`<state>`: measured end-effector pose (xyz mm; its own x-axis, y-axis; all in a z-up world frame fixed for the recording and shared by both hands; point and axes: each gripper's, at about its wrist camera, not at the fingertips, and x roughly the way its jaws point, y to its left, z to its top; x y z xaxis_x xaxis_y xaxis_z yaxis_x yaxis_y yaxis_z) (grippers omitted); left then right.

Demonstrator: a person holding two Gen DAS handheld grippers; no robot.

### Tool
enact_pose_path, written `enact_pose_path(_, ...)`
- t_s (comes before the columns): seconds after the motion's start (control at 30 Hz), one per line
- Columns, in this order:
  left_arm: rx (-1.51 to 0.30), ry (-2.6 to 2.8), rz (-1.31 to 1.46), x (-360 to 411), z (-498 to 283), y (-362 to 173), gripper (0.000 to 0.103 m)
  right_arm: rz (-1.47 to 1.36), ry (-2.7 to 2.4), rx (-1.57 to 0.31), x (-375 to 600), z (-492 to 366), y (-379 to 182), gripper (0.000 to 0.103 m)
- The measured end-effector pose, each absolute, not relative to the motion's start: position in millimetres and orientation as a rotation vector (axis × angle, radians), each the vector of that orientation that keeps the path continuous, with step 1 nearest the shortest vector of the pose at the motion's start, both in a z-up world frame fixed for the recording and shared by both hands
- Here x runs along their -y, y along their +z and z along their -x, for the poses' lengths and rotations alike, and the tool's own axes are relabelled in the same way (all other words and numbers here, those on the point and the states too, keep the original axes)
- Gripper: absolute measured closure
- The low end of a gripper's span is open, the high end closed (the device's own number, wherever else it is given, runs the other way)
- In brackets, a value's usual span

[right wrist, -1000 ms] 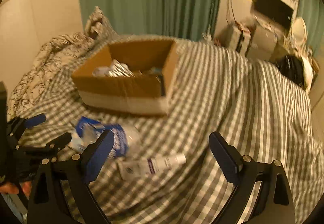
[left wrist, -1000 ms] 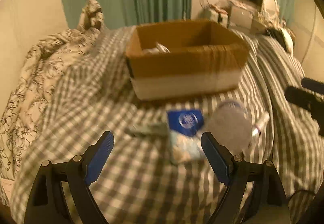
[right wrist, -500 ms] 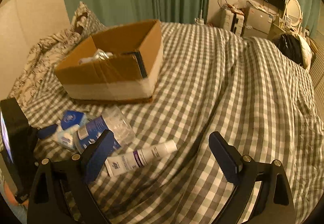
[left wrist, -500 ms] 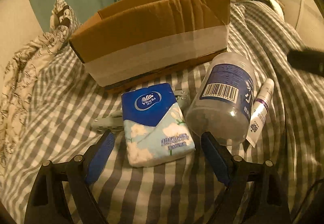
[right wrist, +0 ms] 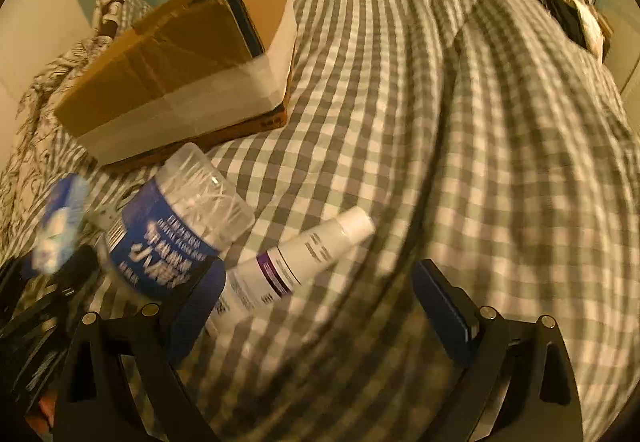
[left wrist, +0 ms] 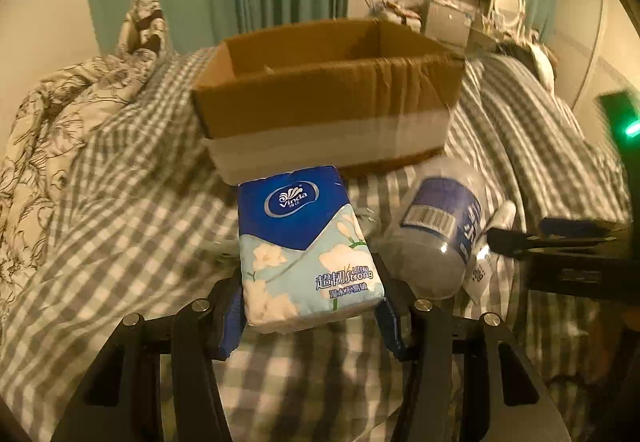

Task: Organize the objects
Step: 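Grasp the blue tissue pack with the left tool while the right tool grasps the white tube, then drop the tissue pack and white tube into the box with both tools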

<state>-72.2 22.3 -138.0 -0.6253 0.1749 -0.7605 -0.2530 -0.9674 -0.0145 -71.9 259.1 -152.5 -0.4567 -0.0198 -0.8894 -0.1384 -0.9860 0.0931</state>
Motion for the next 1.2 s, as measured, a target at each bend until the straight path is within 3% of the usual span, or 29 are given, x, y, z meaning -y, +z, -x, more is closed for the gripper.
enact_pose_path(0.2, -0.093, 2.652, 1.21, -7.4, 72.4, -131.7, 0.048, 1.683, 2.574, -0.185, -247.5, 86.2, -175.9, 0.012)
enact_pose_path(0.3, -0.086, 2.654, 1.205, -5.1, 70.5, -130.0, 0.047, 1.666, 2.611, -0.141, -242.0, 81.7, -171.0, 0.031)
enact_pose_path(0.37, -0.085, 2.66, 1.196, -3.4, 68.6, -127.4, 0.048, 1.647, 2.636, -0.104, -238.5, 77.0, -166.8, 0.053)
enact_pose_path(0.47, -0.087, 2.676, 1.179, 0.1, 64.2, -121.3, 0.047, 1.62, 2.684, -0.068, -233.6, 68.4, -159.1, 0.076)
enact_pose_path(0.57, -0.082, 2.694, 1.161, 3.7, 59.8, -113.7, 0.047, 1.557, 2.71, 0.014, -230.2, 57.4, -147.0, 0.079)
enact_pose_path(0.77, -0.089, 2.73, 1.099, 6.0, 51.7, -95.0, 0.047, 1.443, 2.805, 0.005, -228.8, 43.8, -111.5, 0.079)
enact_pose_path(1.2, -0.081, 2.798, 0.884, -1.4, 96.5, -27.6, 0.047, 1.061, 3.093, 0.113, -199.3, 70.9, 23.8, 0.079)
